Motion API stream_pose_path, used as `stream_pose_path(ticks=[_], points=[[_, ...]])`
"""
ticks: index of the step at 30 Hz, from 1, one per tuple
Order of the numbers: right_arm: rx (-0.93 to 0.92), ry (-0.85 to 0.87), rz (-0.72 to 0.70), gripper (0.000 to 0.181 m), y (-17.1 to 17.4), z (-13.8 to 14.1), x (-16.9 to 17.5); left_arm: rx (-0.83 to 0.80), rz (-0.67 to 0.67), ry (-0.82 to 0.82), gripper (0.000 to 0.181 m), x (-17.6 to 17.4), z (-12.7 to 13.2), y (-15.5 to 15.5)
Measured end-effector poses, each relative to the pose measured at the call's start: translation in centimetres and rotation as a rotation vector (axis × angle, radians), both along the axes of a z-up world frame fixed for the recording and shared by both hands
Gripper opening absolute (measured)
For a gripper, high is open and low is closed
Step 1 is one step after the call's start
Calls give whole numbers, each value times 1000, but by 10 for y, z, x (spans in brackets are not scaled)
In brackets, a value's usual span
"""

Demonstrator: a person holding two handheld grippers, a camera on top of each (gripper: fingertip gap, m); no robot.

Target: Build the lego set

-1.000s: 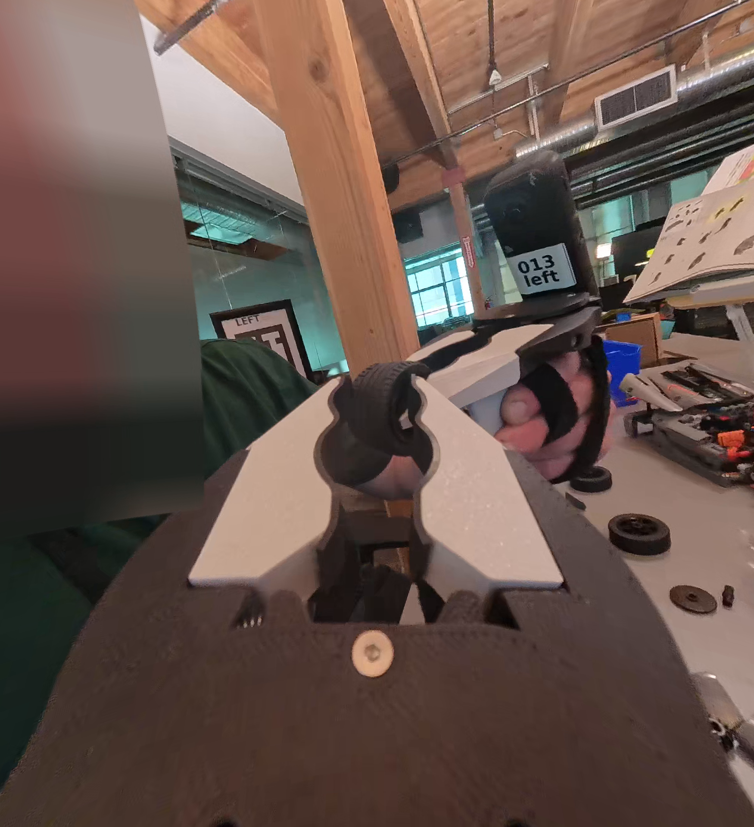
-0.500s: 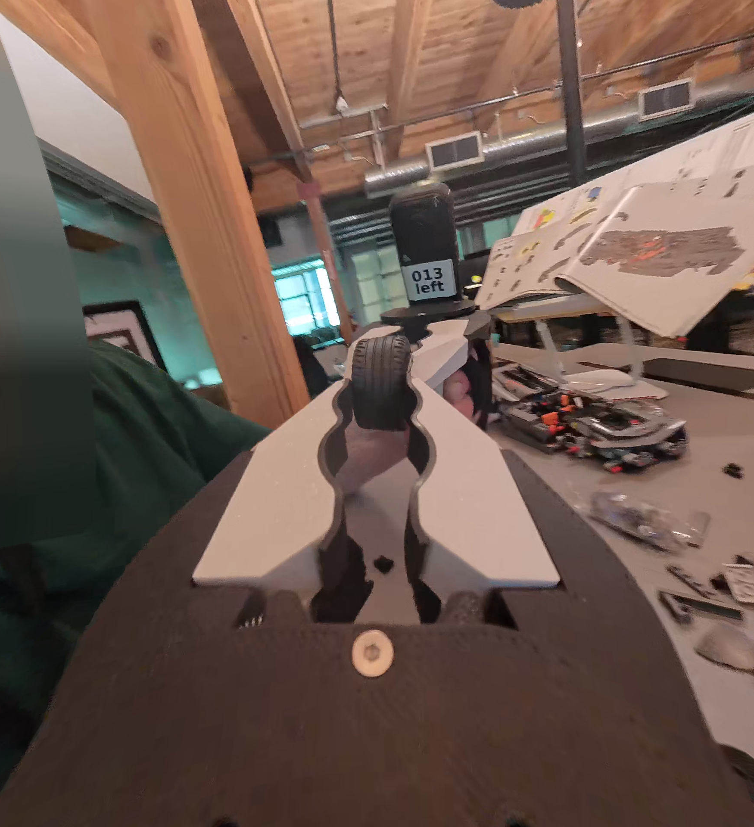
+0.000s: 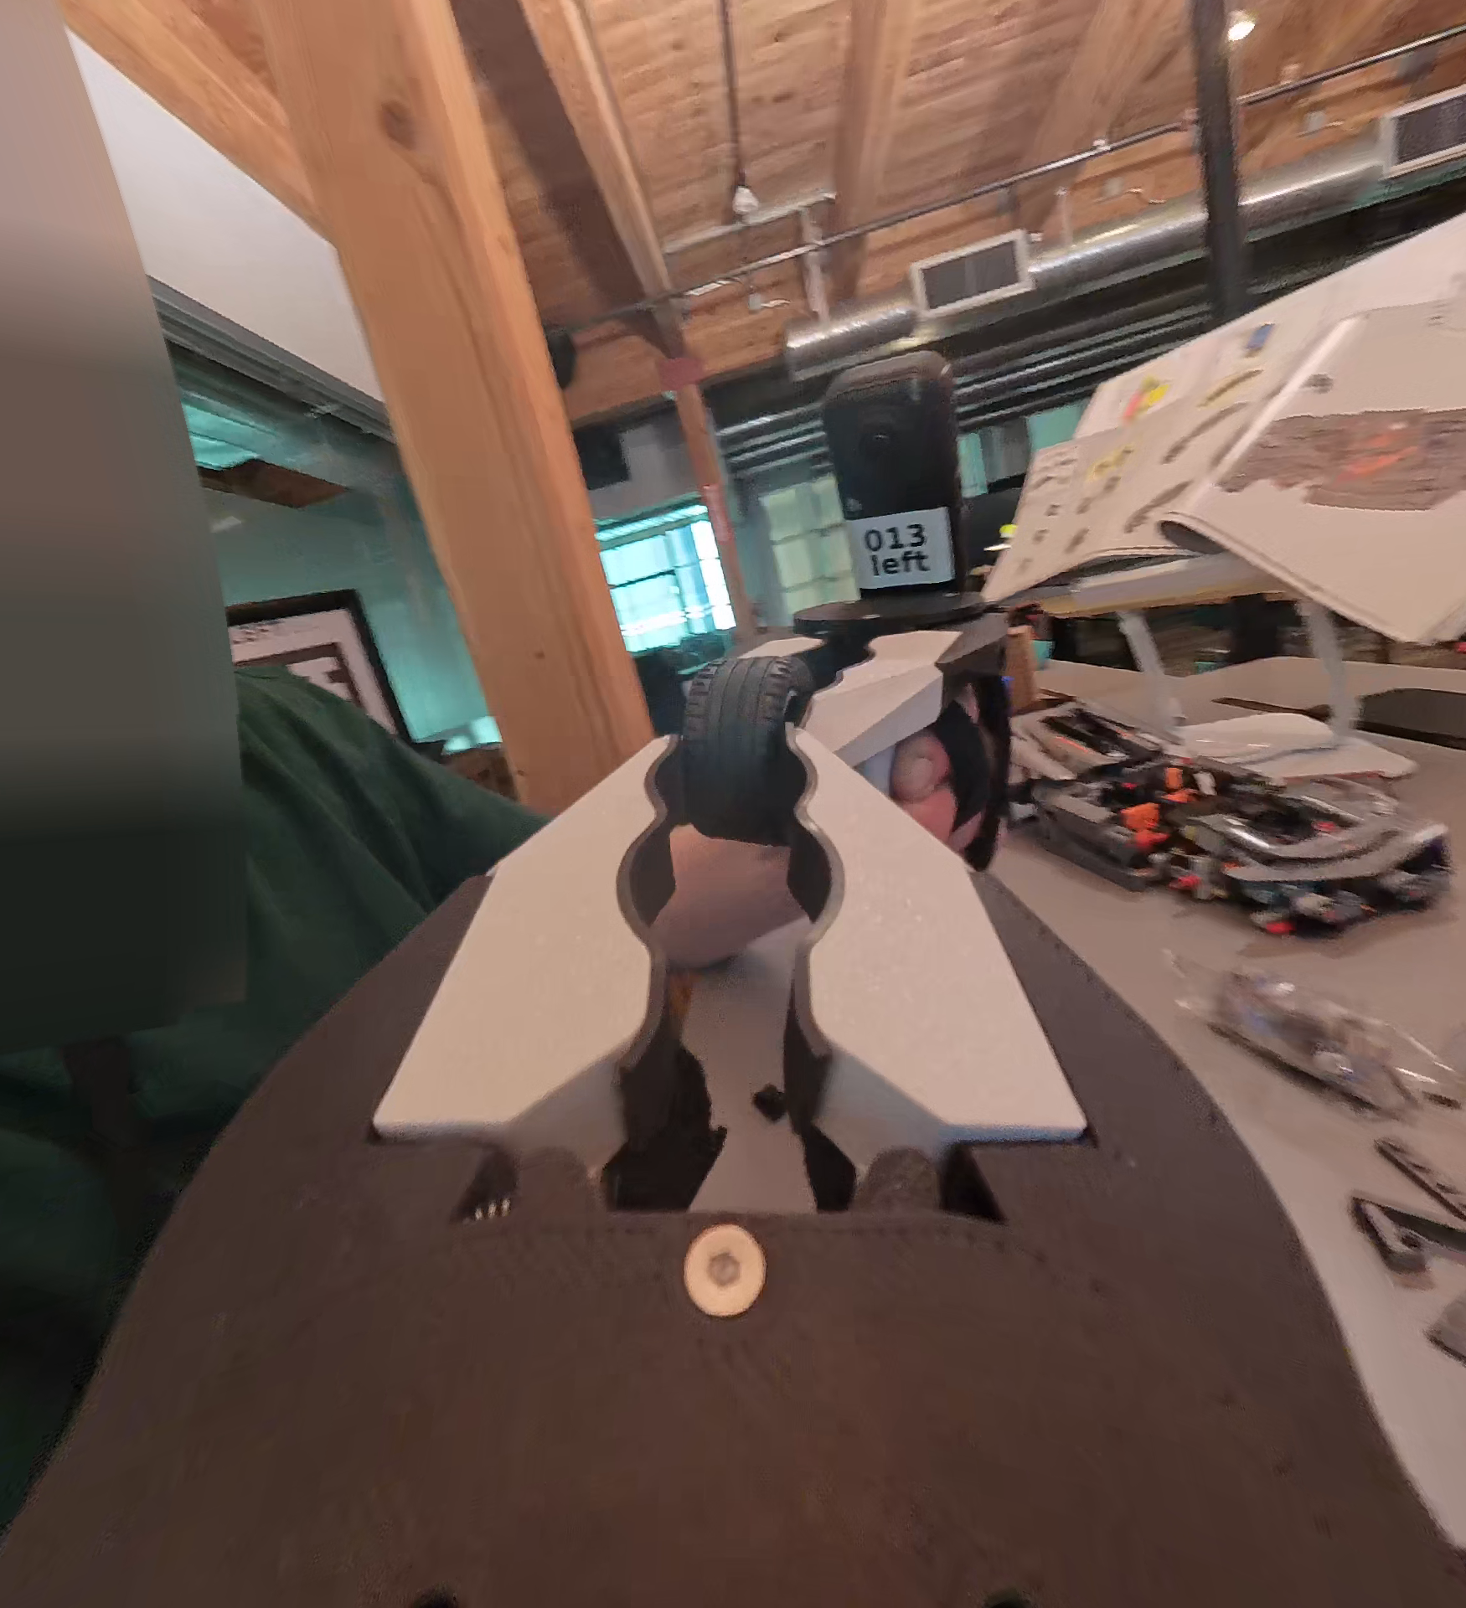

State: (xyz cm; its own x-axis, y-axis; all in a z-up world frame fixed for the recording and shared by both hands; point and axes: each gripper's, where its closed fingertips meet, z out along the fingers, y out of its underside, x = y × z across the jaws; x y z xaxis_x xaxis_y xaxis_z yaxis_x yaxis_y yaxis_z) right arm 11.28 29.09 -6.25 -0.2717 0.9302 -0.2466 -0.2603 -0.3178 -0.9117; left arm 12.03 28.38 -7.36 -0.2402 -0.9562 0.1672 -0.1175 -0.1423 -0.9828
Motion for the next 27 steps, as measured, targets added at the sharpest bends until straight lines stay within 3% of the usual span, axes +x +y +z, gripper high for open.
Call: stream_pose_path(ticks=[4,11,15,19,27], points=[[21,-18,-71,27,9,0,6,-66,50,-37,21,3,3,12],[54,-53,-226,20,20,0,6,-109,97,-99,21,0,11,24],[38,-86,-285,37,26,-1,3,-91,163,-78,21,2,7,31],[34,-96,-334,21,31,2,2,-150,158,-95,21,1,12,32],[-125,-30,-290,21,40,9,-4,-196,189,-105,22,-6,17,39]])
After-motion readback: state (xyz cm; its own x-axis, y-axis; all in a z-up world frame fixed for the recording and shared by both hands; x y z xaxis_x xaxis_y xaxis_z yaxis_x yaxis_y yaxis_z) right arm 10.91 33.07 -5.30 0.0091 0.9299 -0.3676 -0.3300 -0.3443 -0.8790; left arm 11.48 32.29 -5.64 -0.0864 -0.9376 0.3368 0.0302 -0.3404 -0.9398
